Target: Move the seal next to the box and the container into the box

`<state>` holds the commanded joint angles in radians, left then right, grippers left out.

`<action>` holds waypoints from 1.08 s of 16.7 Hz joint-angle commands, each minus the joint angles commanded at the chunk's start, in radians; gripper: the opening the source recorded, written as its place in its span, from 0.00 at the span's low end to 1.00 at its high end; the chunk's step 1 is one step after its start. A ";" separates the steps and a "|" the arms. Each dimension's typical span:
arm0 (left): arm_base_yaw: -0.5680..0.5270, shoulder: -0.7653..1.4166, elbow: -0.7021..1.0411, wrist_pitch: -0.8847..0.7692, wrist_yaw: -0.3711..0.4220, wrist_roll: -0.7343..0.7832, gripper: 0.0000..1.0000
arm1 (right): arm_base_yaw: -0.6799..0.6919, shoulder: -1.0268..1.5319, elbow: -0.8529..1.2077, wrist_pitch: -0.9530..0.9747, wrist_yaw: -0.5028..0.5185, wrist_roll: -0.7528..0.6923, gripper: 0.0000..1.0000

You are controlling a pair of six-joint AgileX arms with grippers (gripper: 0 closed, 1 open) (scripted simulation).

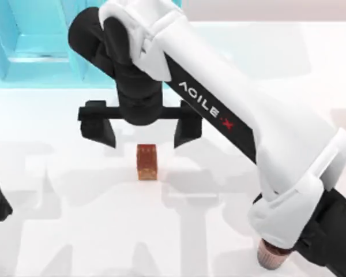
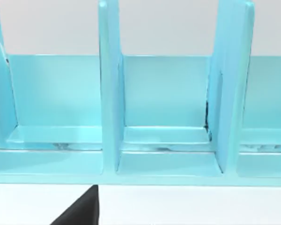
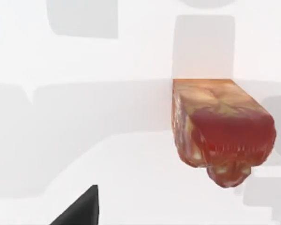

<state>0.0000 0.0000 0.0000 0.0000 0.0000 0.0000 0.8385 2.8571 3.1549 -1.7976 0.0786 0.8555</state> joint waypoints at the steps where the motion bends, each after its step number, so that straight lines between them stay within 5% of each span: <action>1: 0.000 0.000 0.000 0.000 0.000 0.000 1.00 | 0.000 0.013 0.014 -0.005 0.006 0.004 1.00; 9: 0.000 0.000 0.000 0.000 0.000 0.000 1.00 | -0.003 0.037 0.038 -0.008 0.009 0.004 1.00; 18: 0.000 0.000 0.000 0.000 0.000 0.000 1.00 | -0.011 0.339 0.368 -0.033 0.014 -0.005 1.00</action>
<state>0.0000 0.0000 0.0000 0.0000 0.0000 0.0000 0.8271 3.1965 3.5232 -1.8309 0.0921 0.8504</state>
